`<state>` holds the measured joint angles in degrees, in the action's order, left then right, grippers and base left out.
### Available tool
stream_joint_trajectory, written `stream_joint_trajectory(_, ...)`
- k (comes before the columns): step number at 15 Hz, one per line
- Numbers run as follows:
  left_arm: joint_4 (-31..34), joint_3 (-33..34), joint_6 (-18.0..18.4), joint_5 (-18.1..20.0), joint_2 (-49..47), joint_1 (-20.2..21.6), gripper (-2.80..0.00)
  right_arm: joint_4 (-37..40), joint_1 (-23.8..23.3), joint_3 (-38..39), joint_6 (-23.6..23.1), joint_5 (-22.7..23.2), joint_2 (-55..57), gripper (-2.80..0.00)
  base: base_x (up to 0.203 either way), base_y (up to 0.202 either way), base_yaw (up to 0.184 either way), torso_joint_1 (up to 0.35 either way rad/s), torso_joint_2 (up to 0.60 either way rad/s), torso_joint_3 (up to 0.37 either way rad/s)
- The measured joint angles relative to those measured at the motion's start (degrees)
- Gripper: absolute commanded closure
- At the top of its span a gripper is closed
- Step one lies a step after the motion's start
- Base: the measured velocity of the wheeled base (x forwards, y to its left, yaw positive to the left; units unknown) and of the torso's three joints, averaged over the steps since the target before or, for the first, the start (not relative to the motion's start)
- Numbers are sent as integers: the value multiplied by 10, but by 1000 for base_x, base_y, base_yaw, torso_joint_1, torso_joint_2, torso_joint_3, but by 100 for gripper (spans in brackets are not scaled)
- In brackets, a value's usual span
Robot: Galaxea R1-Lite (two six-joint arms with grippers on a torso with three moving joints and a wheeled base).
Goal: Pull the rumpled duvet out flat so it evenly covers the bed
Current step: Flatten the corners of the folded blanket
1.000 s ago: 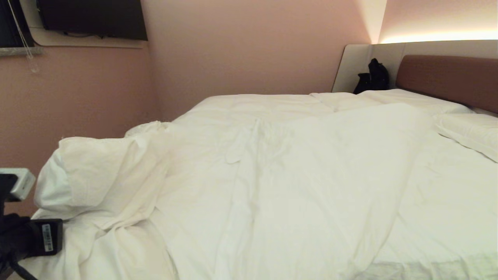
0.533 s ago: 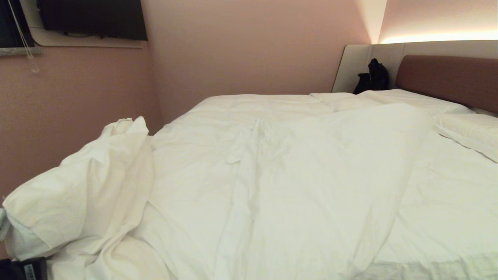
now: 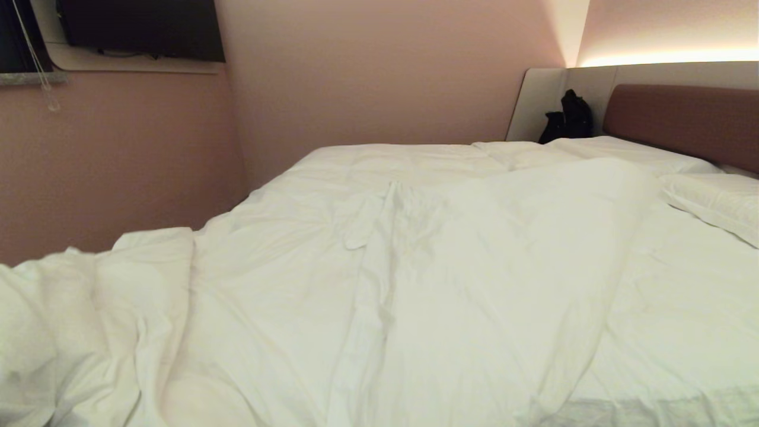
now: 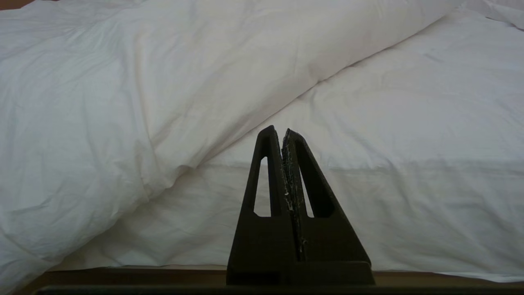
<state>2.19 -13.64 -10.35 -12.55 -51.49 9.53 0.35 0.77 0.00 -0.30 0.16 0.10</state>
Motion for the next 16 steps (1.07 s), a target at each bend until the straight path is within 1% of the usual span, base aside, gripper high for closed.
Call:
stream_joint_trajectory(4, 59, 1, -5, 1, 49, 0, 0, 0, 0, 0, 0, 0, 0, 0, 0, 0, 0, 0, 0, 0)
stream_joint_trajectory(6, 76, 2, -5, 1, 67, 0, 0, 0, 0, 0, 0, 0, 0, 0, 0, 0, 0, 0, 0, 0)
stream_joint_trajectory(16, 80, 2, -10, -1, 89, 0, 0, 0, 0, 0, 0, 0, 0, 0, 0, 0, 0, 0, 0, 0)
